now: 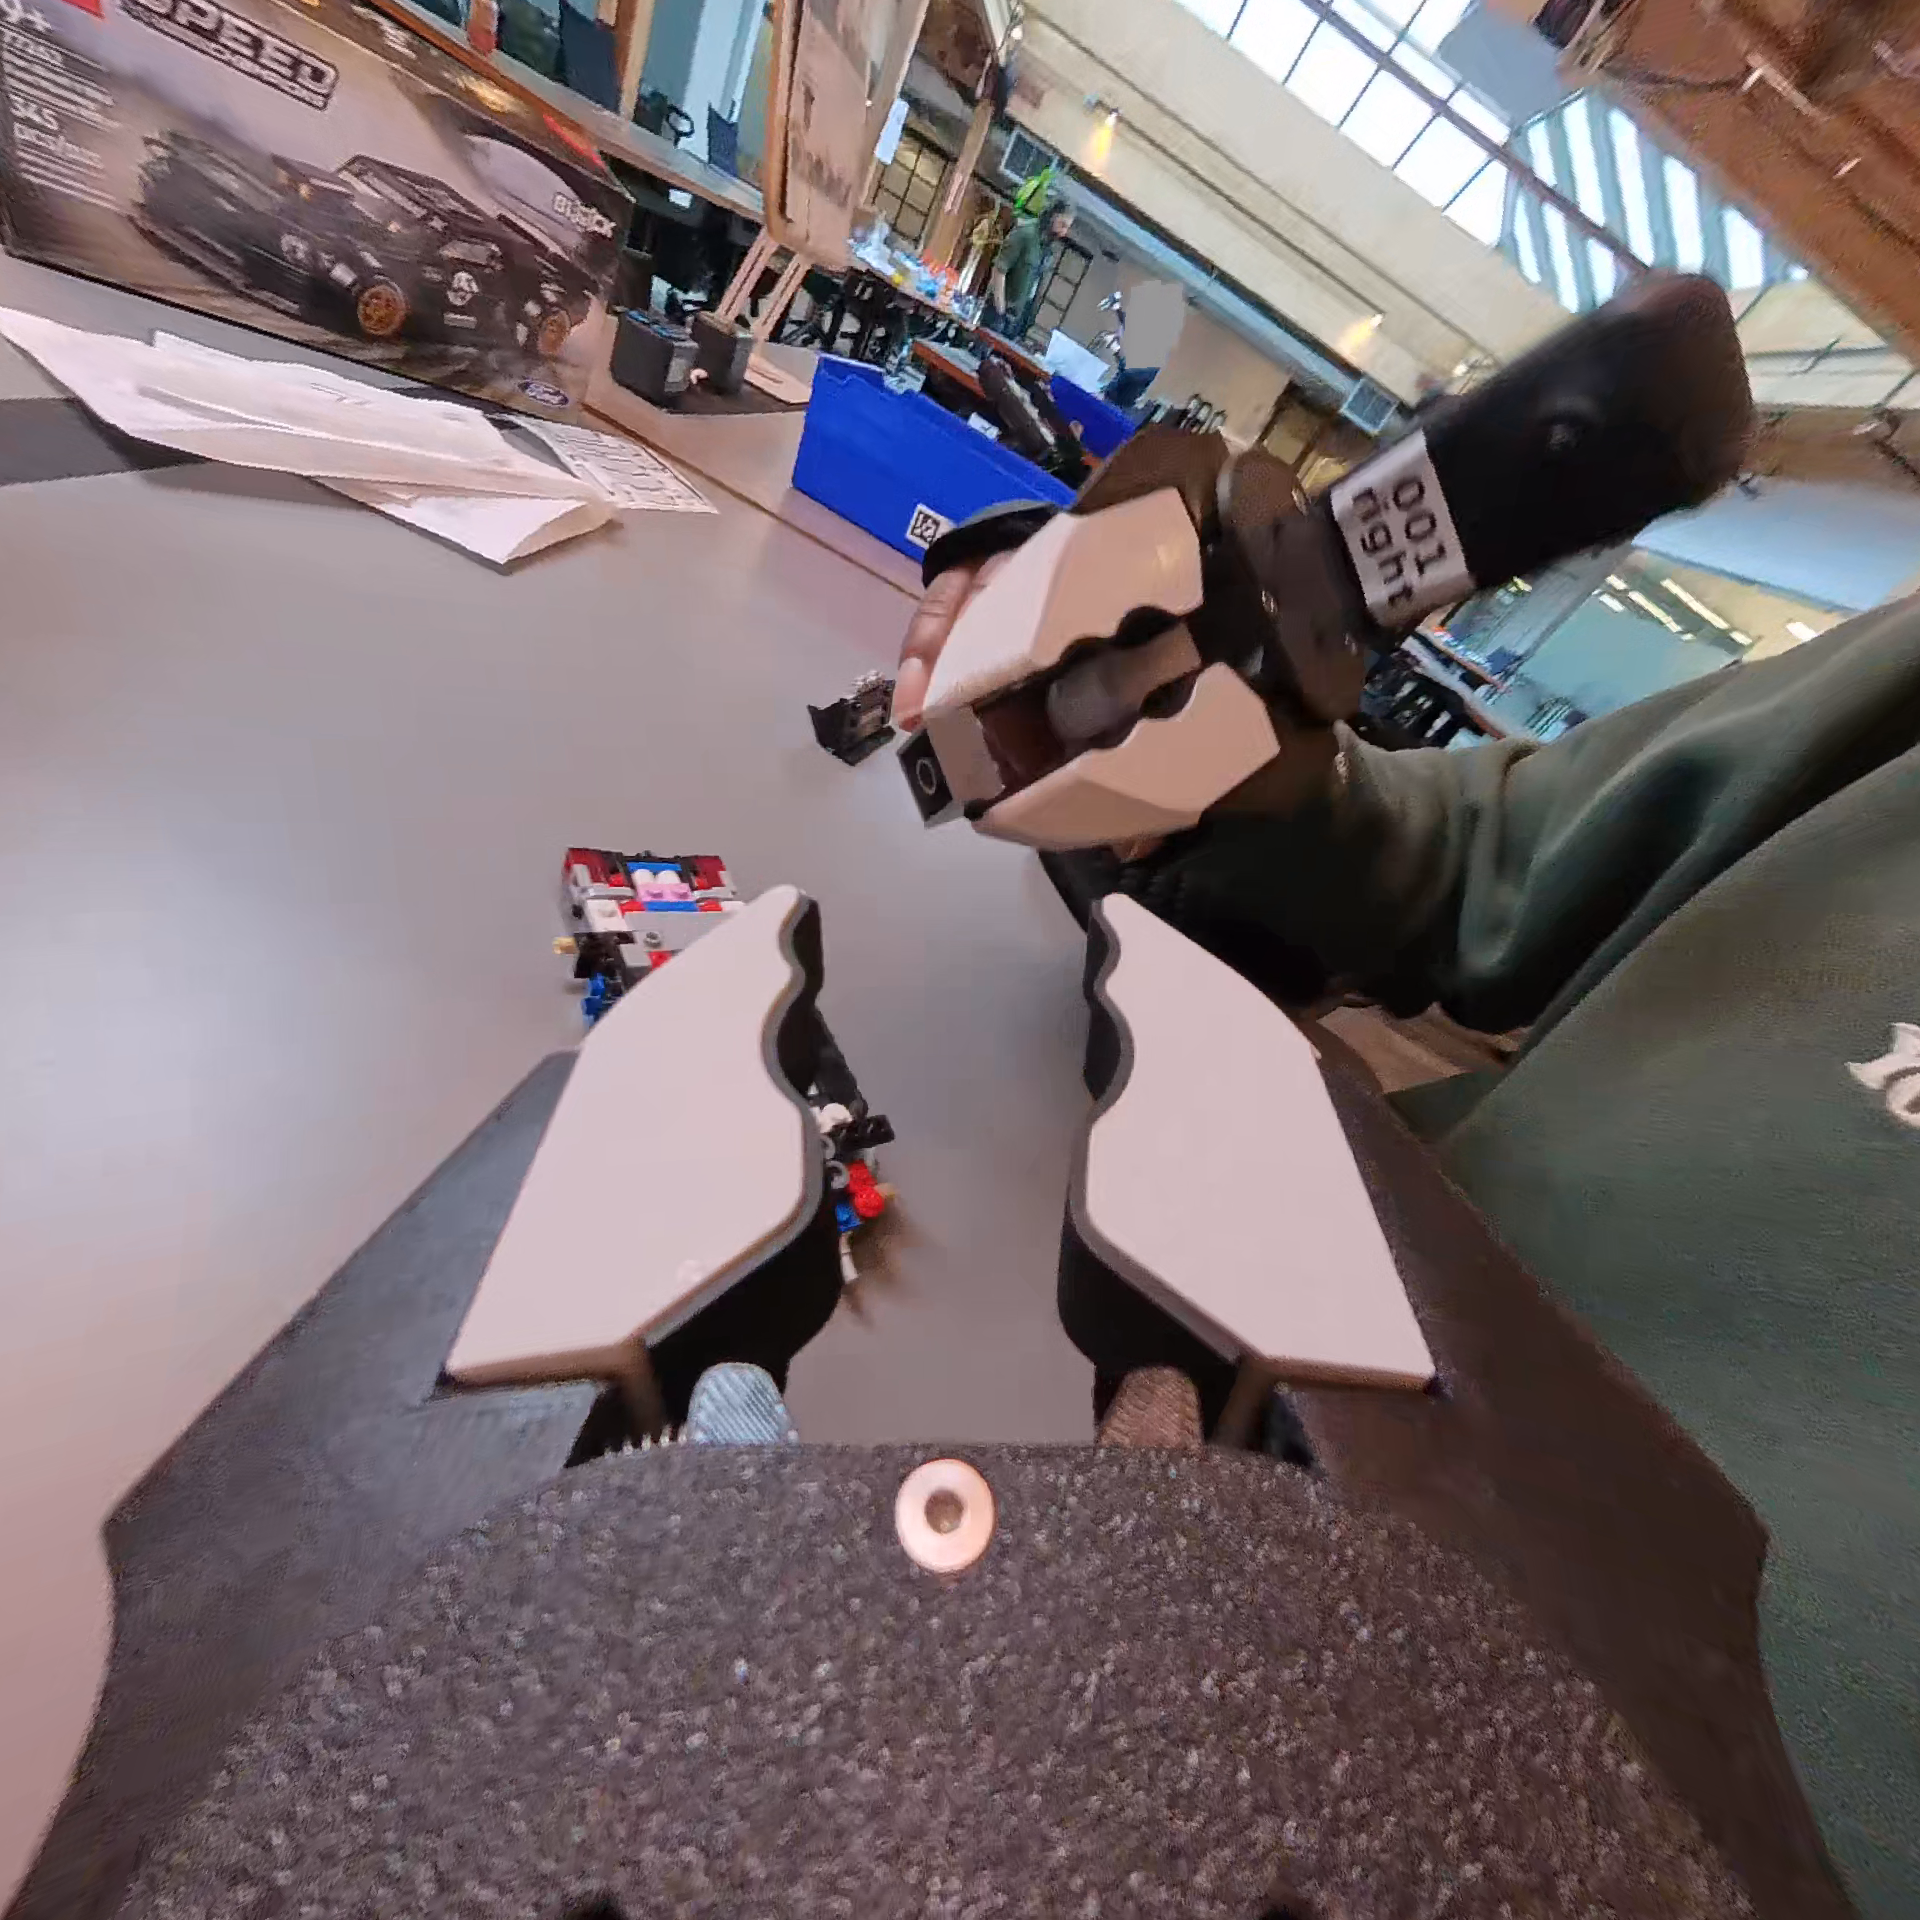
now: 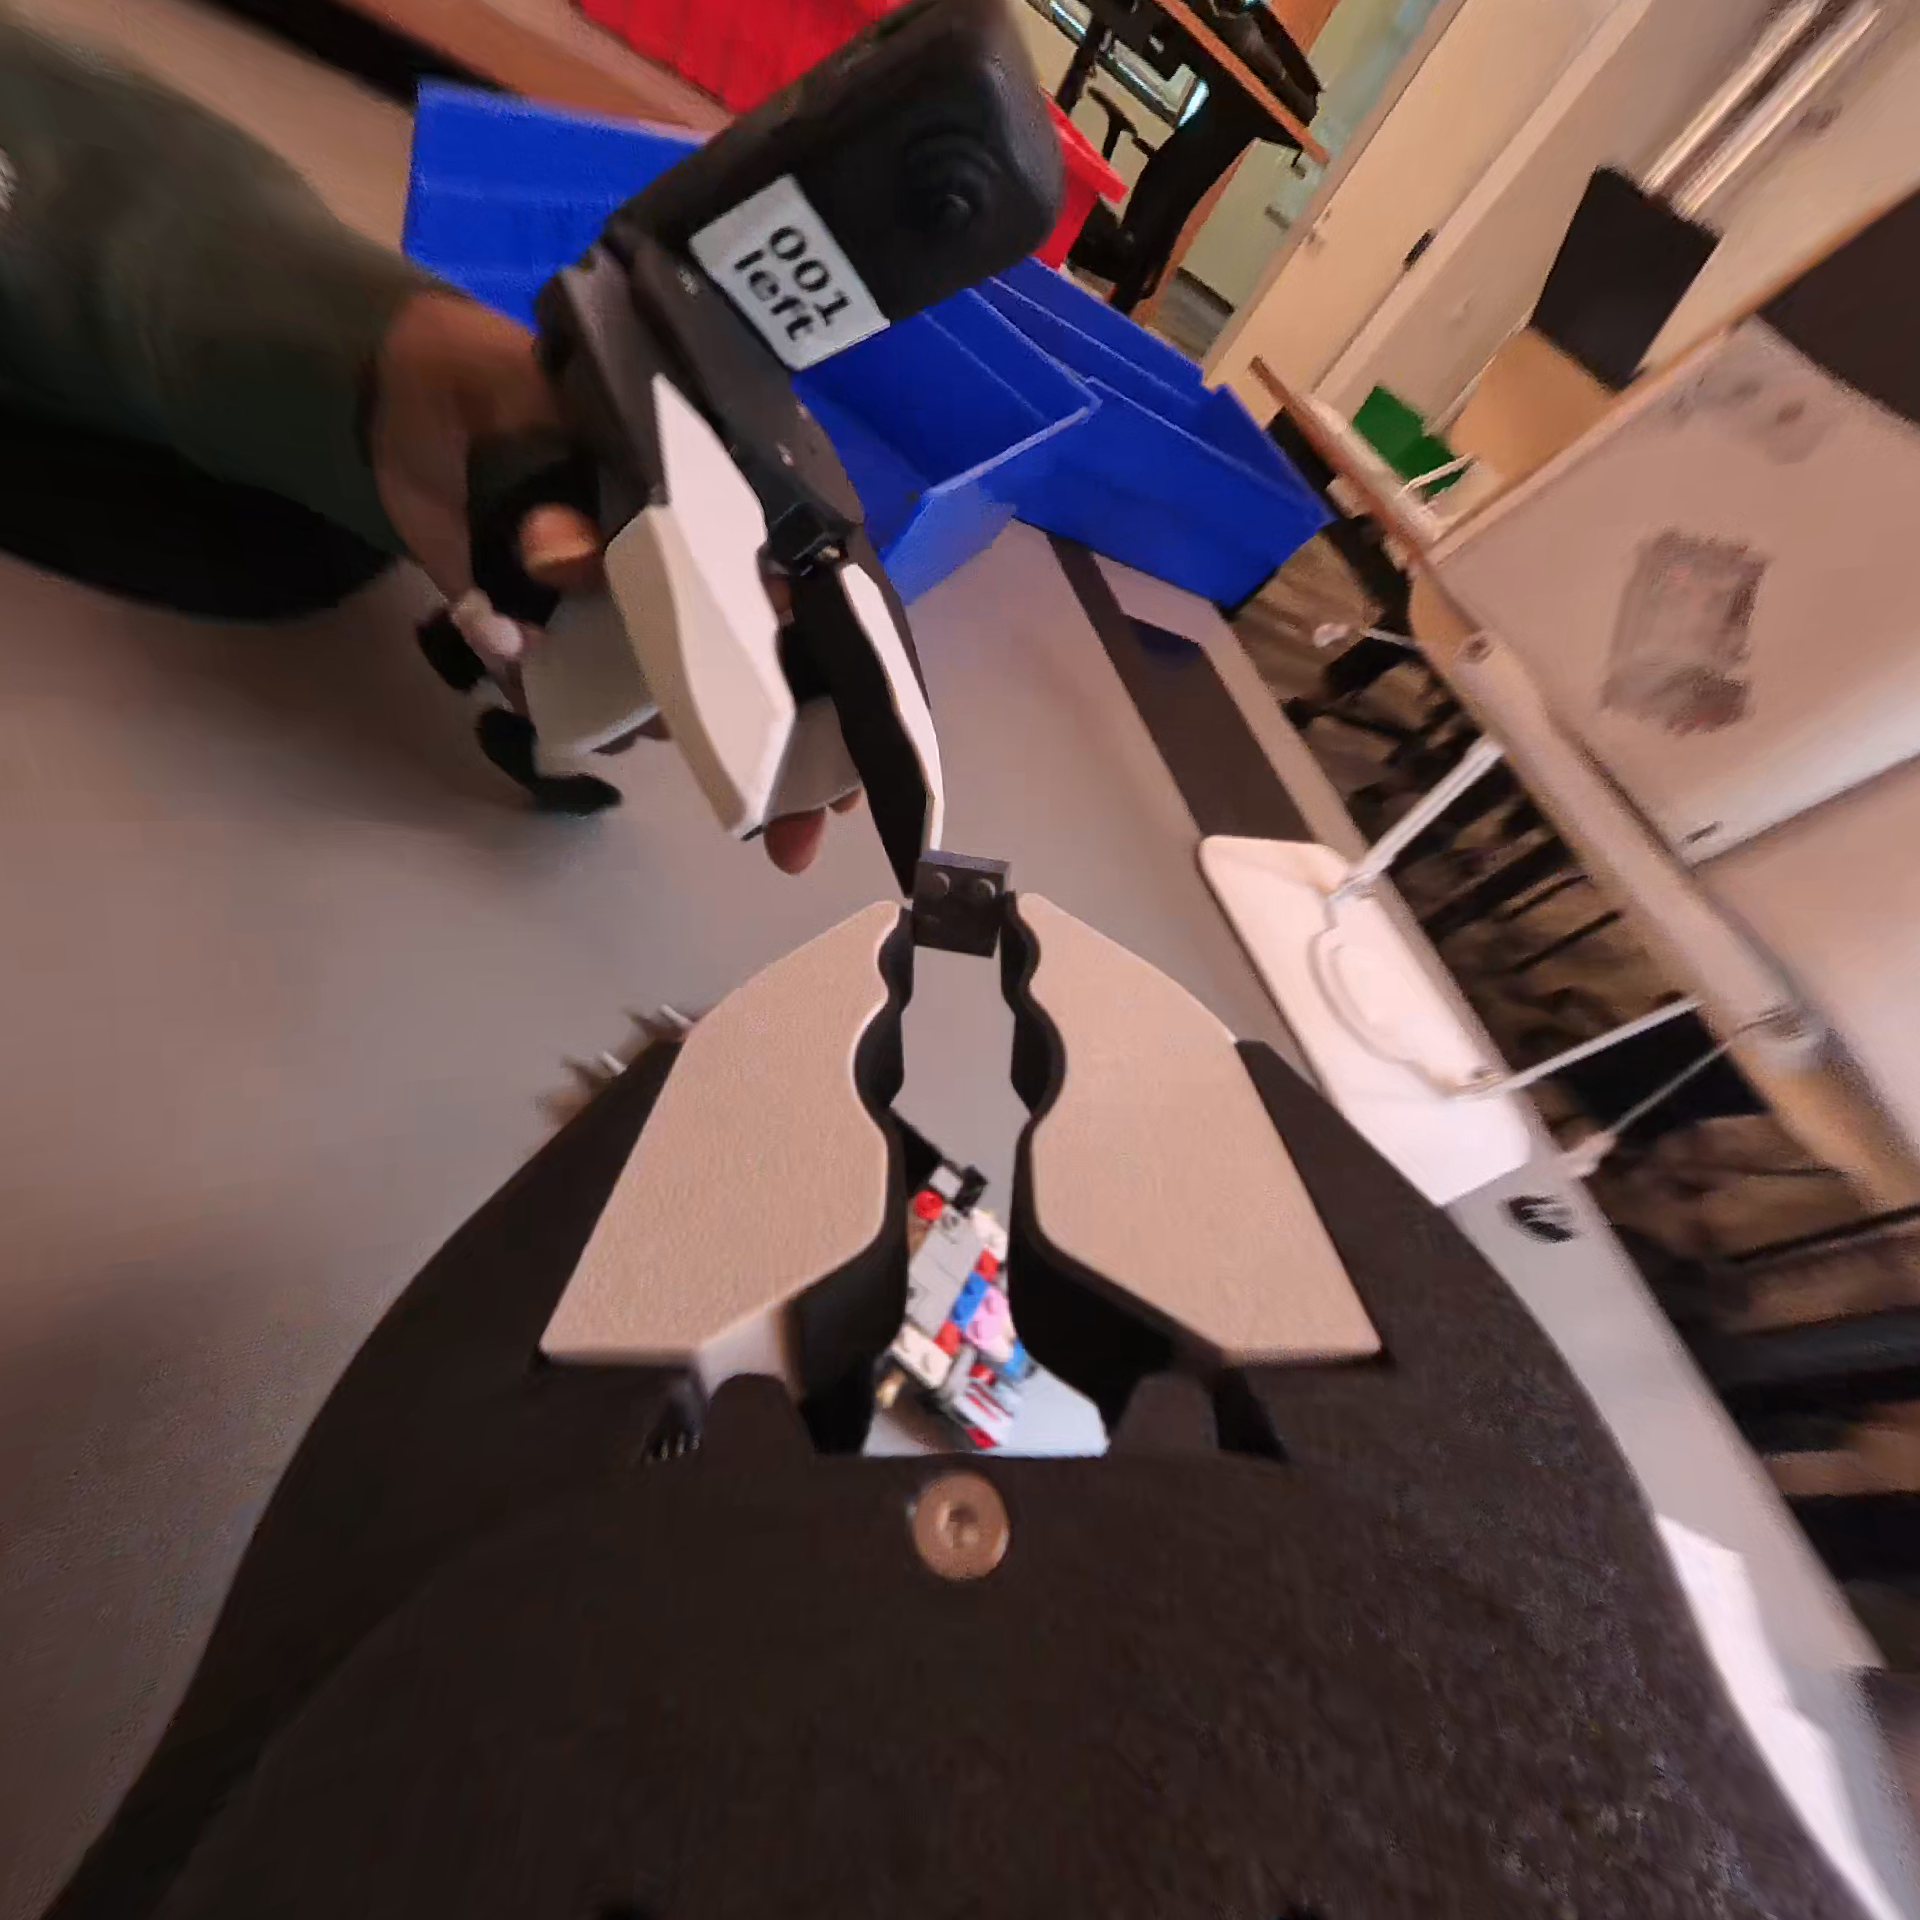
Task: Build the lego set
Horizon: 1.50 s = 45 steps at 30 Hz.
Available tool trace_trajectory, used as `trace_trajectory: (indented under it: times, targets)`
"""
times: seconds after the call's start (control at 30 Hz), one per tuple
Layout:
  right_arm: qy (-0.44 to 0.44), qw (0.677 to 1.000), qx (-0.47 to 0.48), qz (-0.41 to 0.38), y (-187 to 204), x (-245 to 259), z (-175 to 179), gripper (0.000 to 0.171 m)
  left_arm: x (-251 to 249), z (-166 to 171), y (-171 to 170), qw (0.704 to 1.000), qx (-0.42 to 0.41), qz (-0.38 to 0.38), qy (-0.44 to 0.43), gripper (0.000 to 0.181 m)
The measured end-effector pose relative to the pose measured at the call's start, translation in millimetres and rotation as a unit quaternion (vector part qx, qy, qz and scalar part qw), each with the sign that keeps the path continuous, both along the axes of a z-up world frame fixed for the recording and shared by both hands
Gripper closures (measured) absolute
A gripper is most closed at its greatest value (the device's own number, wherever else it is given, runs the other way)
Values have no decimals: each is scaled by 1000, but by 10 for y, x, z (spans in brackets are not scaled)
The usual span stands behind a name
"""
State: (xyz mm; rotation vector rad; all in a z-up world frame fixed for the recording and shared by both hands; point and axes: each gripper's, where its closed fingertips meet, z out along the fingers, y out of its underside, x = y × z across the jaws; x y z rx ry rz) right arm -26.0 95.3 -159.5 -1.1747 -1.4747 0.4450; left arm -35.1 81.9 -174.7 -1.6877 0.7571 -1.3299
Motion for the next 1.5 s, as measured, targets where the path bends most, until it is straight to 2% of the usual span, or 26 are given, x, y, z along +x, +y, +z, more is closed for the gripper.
trace_trajectory:
  times: [0.1,0.23,0.4,0.5,0.63,0.73,0.8,0.87,0.97,1.0,1.1,1.23,1.37,1.5]
  targets:
    - [-34,994,107,-6,-68,-43,-31,155,15,27,-30,1000,-1,-5,-12,140]
    - [-55,966,251,-6,-174,-104,-60,155,48,24,-51,1000,18,4,-9,149]
    - [-46,956,290,-6,-214,-119,-152,155,72,-34,-68,998,62,12,26,168]
    - [-14,965,261,-7,-203,-107,-124,155,61,-15,-63,993,109,18,45,169]
    - [26,989,144,-12,-88,-27,-84,149,-5,-47,-24,983,163,30,82,169]
    - [44,992,108,-43,69,104,-40,149,-271,34,151,969,194,84,129,169]
    - [70,991,92,-73,185,227,57,152,-696,172,383,938,222,178,198,169]
    - [105,986,77,-106,327,378,178,152,-1281,312,583,886,229,295,275,169]
    - [132,981,45,-132,486,541,252,152,-2153,239,648,808,160,411,390,168]
    - [132,982,33,-131,506,562,242,152,-2368,150,614,793,123,429,416,168]
    - [116,987,-7,-112,500,556,137,153,-2702,-169,481,785,4,438,439,165]
    - [84,991,-42,-91,460,491,-43,154,-2776,-430,406,788,-61,417,449,135]
    - [49,994,-67,-69,384,408,-216,155,-2800,-433,414,789,-59,420,445,117]
    - [25,992,-117,-51,287,311,-354,155,-2702,-120,507,799,21,444,405,116]
